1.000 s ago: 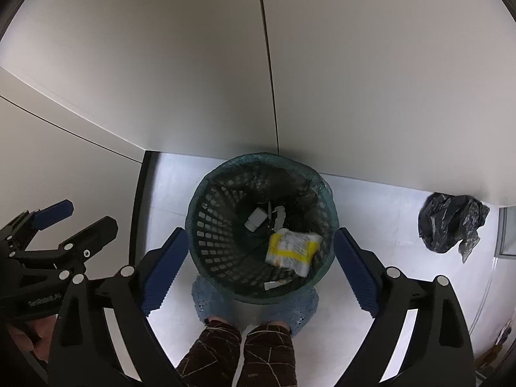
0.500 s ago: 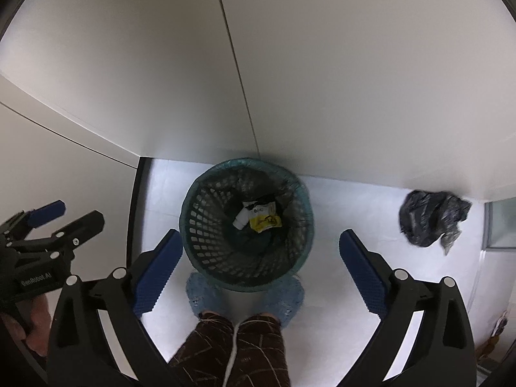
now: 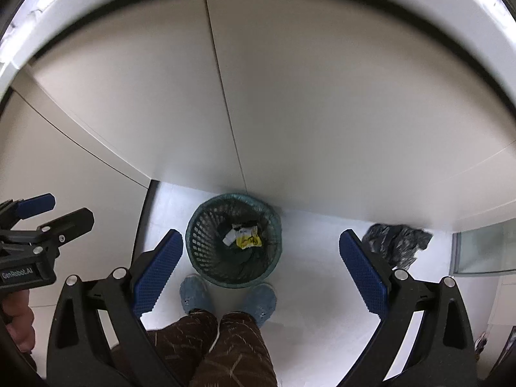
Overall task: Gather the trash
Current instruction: 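Raise both open tools back up over the counter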
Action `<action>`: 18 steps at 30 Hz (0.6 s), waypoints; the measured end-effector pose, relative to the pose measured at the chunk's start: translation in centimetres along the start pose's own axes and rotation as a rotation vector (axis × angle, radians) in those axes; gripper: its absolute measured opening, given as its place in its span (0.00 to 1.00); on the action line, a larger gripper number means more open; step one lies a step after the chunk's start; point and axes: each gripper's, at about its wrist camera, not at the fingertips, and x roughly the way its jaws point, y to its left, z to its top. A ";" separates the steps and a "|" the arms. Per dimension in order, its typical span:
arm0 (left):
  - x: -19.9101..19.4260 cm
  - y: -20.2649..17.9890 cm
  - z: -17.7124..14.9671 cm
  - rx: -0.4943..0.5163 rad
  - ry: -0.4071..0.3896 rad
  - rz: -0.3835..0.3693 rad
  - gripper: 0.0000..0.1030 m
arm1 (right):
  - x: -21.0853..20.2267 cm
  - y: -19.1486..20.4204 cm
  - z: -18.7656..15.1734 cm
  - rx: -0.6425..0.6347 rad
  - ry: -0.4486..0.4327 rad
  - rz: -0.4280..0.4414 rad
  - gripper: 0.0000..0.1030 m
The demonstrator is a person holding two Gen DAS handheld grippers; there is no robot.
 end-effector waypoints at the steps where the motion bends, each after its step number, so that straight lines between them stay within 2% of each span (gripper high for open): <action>1: -1.0 -0.3 0.1 -0.003 -0.006 -0.002 0.94 | -1.2 -0.3 0.2 -0.002 -0.006 -0.001 0.91; 9: -9.7 -2.5 2.4 -0.009 -0.088 -0.002 0.94 | -8.9 -2.6 2.8 -0.003 -0.068 0.006 0.91; 18: -16.8 -4.5 5.9 -0.008 -0.184 0.012 0.94 | -15.5 -5.3 7.2 0.010 -0.170 0.008 0.91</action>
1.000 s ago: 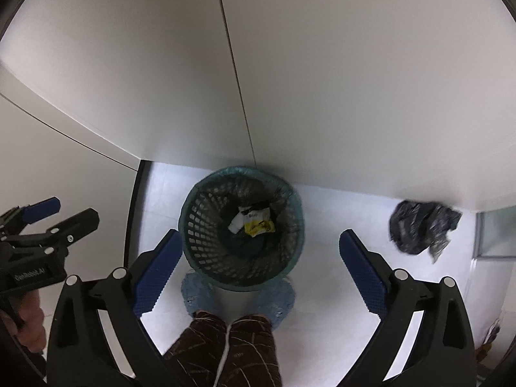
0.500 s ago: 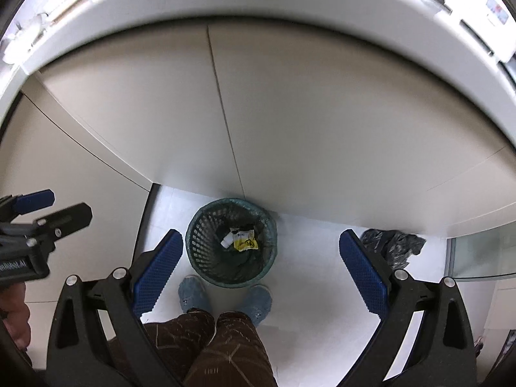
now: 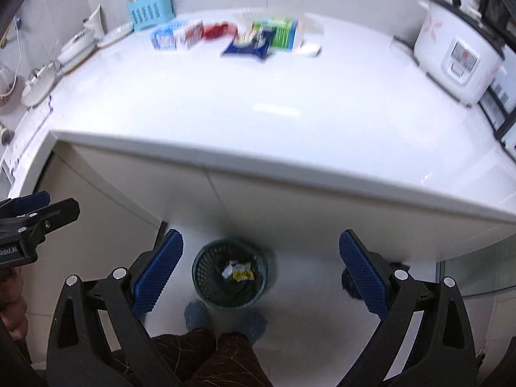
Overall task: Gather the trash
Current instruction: 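Raise both open tools back up over the counter, then grasp the milk carton with the left tool while the right tool grasps the green medicine box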
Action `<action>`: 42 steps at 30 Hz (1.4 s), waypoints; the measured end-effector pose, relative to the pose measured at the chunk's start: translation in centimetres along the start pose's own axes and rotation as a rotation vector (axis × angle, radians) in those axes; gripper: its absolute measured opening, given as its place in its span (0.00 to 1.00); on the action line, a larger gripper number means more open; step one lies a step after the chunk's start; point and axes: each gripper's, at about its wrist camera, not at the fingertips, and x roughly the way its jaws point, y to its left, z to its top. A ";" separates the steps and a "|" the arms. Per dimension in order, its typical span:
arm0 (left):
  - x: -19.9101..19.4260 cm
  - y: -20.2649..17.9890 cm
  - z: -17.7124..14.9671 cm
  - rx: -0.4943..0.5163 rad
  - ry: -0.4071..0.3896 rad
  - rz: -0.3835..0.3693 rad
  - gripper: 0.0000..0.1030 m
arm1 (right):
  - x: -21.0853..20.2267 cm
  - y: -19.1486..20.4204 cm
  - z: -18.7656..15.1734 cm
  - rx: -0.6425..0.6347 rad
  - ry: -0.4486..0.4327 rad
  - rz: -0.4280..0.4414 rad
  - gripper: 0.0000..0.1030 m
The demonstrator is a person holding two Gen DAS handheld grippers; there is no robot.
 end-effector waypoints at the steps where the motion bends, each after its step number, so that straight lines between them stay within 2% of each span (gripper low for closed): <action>1: -0.7 -0.3 0.6 0.003 -0.015 0.004 0.94 | -0.5 0.0 0.6 0.000 -0.008 -0.004 0.91; 10: -4.3 -1.4 5.3 0.006 -0.077 0.022 0.94 | -3.3 -1.7 6.2 0.036 -0.066 -0.013 0.91; 18: -4.4 -1.1 10.7 0.026 -0.098 0.006 0.94 | -3.6 -1.8 11.1 0.069 -0.092 -0.030 0.91; 24: -2.1 0.2 16.7 0.071 -0.104 -0.013 0.94 | -1.8 -0.9 15.5 0.096 -0.099 -0.073 0.91; 33: 2.8 2.1 25.7 0.134 -0.075 -0.049 0.94 | 2.0 0.7 22.3 0.152 -0.061 -0.129 0.91; 42: 8.4 2.7 31.2 0.167 -0.014 -0.060 0.94 | 7.6 0.5 27.8 0.212 0.032 -0.149 0.91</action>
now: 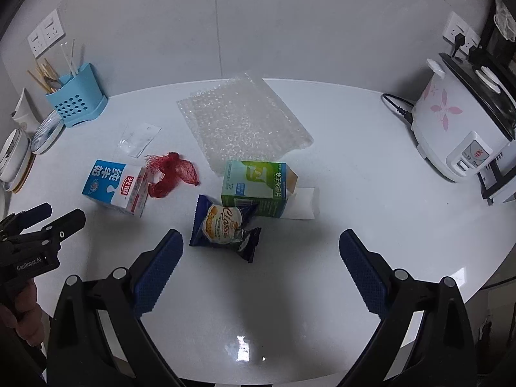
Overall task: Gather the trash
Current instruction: 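Grasp the milk carton with the left tool while the right tool grasps the green medicine box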
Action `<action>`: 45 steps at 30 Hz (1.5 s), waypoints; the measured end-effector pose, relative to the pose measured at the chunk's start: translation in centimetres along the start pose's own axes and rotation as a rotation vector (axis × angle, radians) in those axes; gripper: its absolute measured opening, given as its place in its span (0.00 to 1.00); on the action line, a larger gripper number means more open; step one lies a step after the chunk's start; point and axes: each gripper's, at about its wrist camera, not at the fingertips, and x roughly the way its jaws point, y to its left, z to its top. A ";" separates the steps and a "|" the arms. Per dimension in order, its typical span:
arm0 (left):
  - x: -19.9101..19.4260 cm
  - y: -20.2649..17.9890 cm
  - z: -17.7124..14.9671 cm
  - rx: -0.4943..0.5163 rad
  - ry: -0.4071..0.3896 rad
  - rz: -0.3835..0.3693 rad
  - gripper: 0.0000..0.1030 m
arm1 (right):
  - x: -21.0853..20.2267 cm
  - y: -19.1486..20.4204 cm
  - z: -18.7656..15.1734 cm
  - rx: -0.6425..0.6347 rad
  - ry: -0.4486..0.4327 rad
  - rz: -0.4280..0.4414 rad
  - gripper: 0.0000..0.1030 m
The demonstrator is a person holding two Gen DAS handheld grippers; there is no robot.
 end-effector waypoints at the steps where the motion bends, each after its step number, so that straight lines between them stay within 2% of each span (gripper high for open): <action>1: 0.6 0.1 0.3 0.001 0.008 -0.001 0.94 | 0.5 0.1 0.5 0.004 0.012 0.000 0.91; 13: 5.8 0.7 3.2 0.033 0.080 0.002 0.94 | 7.0 0.5 5.3 0.057 0.139 -0.011 0.91; 22: 7.7 -0.4 4.6 0.086 0.092 0.035 0.94 | 11.0 0.4 6.6 0.094 0.245 -0.016 0.91; 32: 8.4 -0.8 5.3 0.145 0.076 0.060 0.94 | 12.1 0.3 6.6 0.101 0.288 -0.037 0.91; 38: 8.6 0.0 5.9 0.134 0.082 0.066 0.94 | 12.5 0.2 6.6 0.108 0.305 -0.062 0.91; 41: 8.5 0.5 6.1 0.163 0.067 0.068 0.94 | 12.2 0.2 6.6 0.116 0.306 -0.062 0.91; 45: 8.2 1.3 7.2 0.234 0.055 -0.033 0.94 | 12.0 0.1 7.0 0.129 0.303 -0.063 0.91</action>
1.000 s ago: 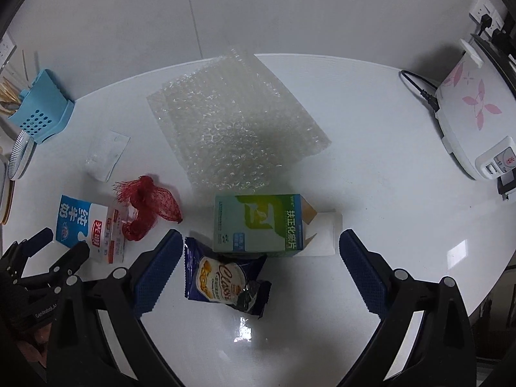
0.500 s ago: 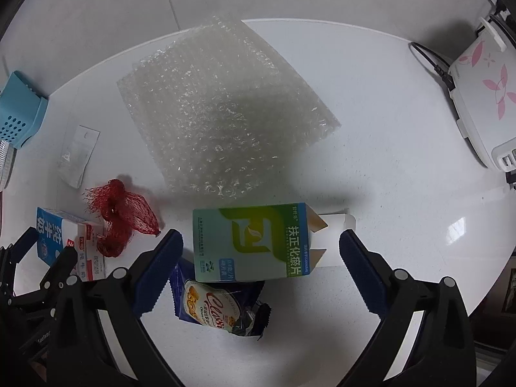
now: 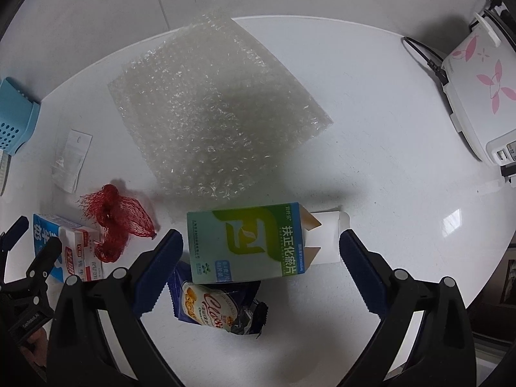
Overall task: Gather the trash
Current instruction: 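Grasp the milk carton with the left tool while the right tool grasps the green medicine box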
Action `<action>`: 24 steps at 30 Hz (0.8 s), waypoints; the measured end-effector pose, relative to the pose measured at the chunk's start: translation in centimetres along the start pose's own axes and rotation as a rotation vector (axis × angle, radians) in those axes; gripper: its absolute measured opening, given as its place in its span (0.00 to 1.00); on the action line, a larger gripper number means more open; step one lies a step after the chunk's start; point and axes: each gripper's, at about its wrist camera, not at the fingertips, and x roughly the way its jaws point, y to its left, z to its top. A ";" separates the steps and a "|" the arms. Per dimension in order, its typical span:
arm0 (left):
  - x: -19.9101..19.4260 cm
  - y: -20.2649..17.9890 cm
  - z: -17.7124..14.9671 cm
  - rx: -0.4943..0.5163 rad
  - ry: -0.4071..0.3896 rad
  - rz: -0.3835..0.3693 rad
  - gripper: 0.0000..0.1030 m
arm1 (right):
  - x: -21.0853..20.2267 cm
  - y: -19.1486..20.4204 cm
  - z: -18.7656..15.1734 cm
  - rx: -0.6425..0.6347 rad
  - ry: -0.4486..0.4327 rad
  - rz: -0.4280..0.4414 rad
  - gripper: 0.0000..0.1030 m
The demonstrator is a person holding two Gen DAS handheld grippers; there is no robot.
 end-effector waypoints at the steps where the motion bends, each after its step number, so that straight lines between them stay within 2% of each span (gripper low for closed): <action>1: -0.1 0.0 0.2 0.035 -0.004 -0.026 0.94 | -0.1 0.0 0.0 0.005 0.000 -0.001 0.91; 5: -0.5 -0.7 0.6 0.256 -0.015 -0.087 0.94 | -0.4 -0.3 0.2 0.054 0.010 0.000 0.91; 9: -0.4 -1.7 0.5 0.447 0.013 -0.133 0.94 | -0.5 -0.6 0.6 0.119 0.019 0.011 0.91; 14: 0.3 -3.6 -1.2 0.685 0.064 -0.168 0.94 | 0.1 -1.4 0.9 0.229 0.045 0.036 0.91; 17: 0.6 -4.1 -1.4 0.730 0.071 -0.189 0.95 | 0.6 -2.0 1.1 0.313 0.066 0.058 0.91; 20: 0.4 -4.5 -1.3 0.760 0.059 -0.177 0.93 | 1.2 -2.7 1.2 0.398 0.092 0.081 0.91; 24: -0.2 -5.1 -2.2 0.851 0.073 -0.203 0.91 | 1.9 -3.5 1.5 0.478 0.105 0.089 0.91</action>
